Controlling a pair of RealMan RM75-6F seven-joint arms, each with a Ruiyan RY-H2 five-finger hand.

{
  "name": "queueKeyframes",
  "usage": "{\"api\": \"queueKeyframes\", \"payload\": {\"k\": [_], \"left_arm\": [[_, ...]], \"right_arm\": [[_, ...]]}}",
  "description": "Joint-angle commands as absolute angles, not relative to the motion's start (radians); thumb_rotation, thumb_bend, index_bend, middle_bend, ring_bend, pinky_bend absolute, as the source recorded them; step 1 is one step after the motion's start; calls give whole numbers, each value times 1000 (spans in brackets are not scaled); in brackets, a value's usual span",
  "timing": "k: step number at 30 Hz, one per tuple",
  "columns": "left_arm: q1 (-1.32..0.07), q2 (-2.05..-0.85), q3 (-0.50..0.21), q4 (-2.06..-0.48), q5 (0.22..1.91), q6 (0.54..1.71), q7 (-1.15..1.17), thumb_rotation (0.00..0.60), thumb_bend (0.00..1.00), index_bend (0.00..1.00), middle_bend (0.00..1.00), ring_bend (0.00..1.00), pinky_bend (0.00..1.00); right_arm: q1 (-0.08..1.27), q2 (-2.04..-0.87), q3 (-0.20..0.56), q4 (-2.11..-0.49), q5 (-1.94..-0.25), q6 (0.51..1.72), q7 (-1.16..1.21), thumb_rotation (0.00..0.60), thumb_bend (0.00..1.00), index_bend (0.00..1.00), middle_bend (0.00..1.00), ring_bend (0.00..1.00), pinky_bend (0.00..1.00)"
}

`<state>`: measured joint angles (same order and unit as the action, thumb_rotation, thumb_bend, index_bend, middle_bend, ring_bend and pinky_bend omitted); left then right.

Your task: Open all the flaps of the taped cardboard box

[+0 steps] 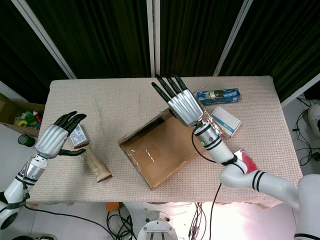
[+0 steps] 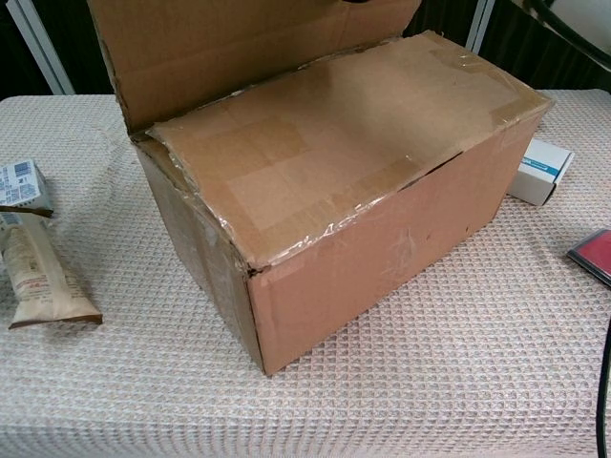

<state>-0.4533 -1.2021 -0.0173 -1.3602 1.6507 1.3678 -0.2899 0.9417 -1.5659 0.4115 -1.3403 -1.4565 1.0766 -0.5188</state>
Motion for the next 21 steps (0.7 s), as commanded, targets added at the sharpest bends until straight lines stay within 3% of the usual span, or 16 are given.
{"api": "queueKeyframes", "payload": {"k": [1,6,12,17,21], "left_arm": [[-453,-1201,-21,-1351,1645,1365,-301,0,37,65,99,53,162],[-451,-1196,-28,-1331,1634,1366,-325,0,37,65,99,54,162],[-445,-1184,-36,-1316,1621,1372,-350,0,37,65,99,54,162],[-440,-1179,-39,-1305,1616,1374,-365,0,37,65,99,54,162],[-441,-1186,-35,-1300,1618,1367,-364,0,37,65,98,54,162]], "right_arm": [[1024,-1628,456,-1258,-1378,1011,-587,600,143,0,0,0,0],[1111,-1719,469,-1107,-1328,985,-631,600,144,0,0,0,0],[1158,-1769,469,-1000,-1347,1036,-549,600,176,0,0,0,0],[1134,-1726,445,-1038,-1373,1076,-447,600,188,0,0,0,0],[1093,-1641,418,-1143,-1406,1103,-379,600,347,0,0,0,0]]}}
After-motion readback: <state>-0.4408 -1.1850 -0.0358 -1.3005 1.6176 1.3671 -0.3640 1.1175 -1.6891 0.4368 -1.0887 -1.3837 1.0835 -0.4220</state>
